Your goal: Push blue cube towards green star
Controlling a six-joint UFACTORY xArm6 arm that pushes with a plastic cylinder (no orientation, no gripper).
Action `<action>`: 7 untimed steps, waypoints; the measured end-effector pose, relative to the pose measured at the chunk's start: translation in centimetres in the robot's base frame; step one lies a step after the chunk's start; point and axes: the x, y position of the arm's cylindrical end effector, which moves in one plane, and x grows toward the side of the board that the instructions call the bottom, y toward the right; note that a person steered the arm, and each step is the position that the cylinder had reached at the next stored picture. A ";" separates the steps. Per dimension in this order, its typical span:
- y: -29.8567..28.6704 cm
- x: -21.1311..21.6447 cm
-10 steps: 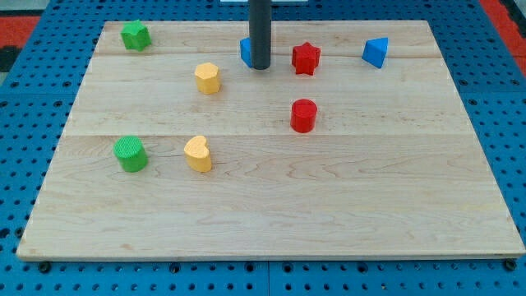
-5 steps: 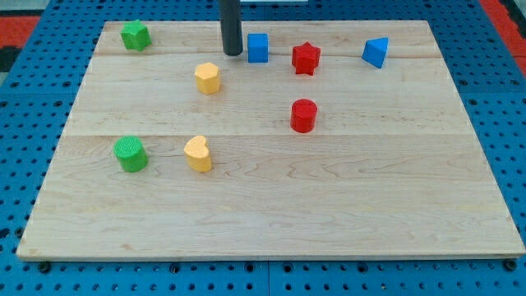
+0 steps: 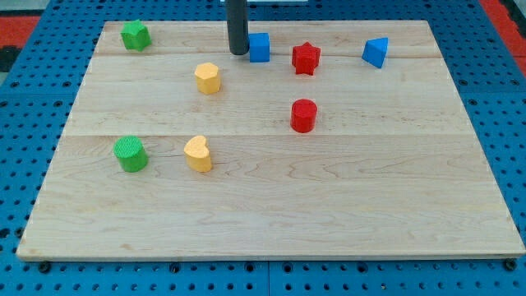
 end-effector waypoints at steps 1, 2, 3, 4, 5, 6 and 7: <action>-2.0 1.5; -1.1 5.7; 1.9 7.1; 4.4 6.3; 6.2 4.7; 6.9 2.6; 6.2 1.0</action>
